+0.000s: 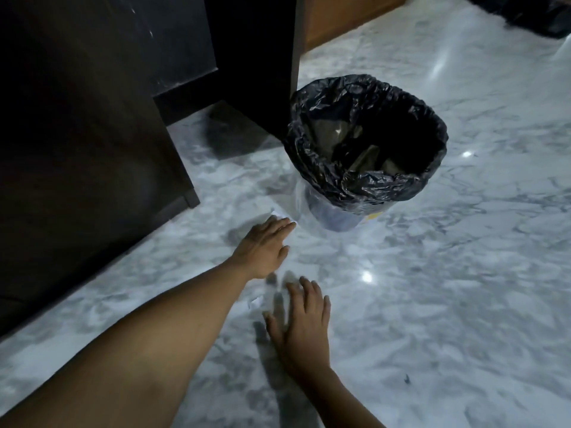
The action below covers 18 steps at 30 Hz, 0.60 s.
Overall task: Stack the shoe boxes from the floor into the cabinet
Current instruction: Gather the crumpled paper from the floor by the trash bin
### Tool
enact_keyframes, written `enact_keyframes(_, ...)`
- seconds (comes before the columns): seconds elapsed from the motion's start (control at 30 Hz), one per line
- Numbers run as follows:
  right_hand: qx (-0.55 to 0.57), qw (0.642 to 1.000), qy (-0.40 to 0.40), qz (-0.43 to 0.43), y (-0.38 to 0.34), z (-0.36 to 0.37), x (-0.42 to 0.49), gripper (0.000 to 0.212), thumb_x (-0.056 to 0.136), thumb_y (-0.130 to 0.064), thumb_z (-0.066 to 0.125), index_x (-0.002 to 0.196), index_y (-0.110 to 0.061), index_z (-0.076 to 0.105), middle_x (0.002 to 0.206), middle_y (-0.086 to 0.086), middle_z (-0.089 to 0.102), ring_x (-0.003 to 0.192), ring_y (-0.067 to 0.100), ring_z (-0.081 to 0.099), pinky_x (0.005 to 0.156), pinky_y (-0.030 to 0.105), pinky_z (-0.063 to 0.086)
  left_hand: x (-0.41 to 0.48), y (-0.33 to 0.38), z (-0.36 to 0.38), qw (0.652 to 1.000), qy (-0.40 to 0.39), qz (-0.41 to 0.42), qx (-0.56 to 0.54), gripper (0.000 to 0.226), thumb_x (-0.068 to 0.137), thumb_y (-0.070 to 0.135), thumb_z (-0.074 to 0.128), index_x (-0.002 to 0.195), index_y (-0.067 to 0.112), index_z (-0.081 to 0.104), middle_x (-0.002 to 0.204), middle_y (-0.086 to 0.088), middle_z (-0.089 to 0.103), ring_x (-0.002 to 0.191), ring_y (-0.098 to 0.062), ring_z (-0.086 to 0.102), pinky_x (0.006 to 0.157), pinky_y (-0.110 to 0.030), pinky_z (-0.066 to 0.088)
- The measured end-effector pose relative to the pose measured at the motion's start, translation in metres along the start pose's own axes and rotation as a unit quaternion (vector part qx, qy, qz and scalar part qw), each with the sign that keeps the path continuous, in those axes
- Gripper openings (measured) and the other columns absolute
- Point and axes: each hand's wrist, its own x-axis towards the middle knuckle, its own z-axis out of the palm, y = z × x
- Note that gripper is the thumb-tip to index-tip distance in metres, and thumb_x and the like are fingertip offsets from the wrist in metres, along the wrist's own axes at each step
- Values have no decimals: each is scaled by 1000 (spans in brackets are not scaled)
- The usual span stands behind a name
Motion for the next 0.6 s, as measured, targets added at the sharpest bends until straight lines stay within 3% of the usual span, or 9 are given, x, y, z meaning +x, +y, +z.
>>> enact_keyframes(0.07, -6, 1000, -17, 14, 2, 13, -7, 67, 92, -62, 44, 142, -17, 45, 152, 10, 42, 143, 32, 35, 113, 59, 32, 0, -4, 12, 999, -43, -2, 33, 55, 105, 36, 33, 156, 16, 25, 164, -3, 19, 151, -26, 15, 120, -41, 20)
enact_keyframes(0.2, -20, 999, -41, -12, 7, 23, -8, 72, 95, -66, 32, 147, -16, 36, 155, 12, 39, 146, 32, 30, 116, 58, 26, -20, -17, 17, 999, 15, 5, 35, 63, 94, 44, 23, 141, 14, 52, 149, -7, 47, 137, -30, 43, 104, -50, 43)
enact_keyframes(0.4, -1, 997, -81, 4, 8, 22, 1, 86, 93, -72, 28, 157, -14, 20, 165, 11, 15, 154, 30, 4, 123, 52, 2, -99, -15, 32, 987, 93, -118, 60, 48, 96, 49, 32, 132, 32, 59, 136, 13, 55, 118, -17, 52, 84, -40, 40)
enact_keyframes(0.5, -21, 996, -83, -13, 4, 20, 11, 87, 93, -72, 28, 157, -13, 21, 165, 12, 13, 154, 30, 2, 122, 53, 0, -131, -5, 43, 975, 128, -179, 19, 44, 98, 48, 36, 137, 38, 51, 132, 18, 55, 115, -13, 50, 84, -38, 38)
enact_keyframes(0.6, -37, 992, -113, -37, 4, 20, 19, 87, 93, -73, 28, 158, -16, 18, 167, 10, 4, 154, 26, -10, 121, 48, -12, -137, 1, 52, 961, 161, -224, -16, 43, 96, 50, 39, 133, 36, 56, 121, 13, 59, 111, -16, 51, 85, -38, 37)
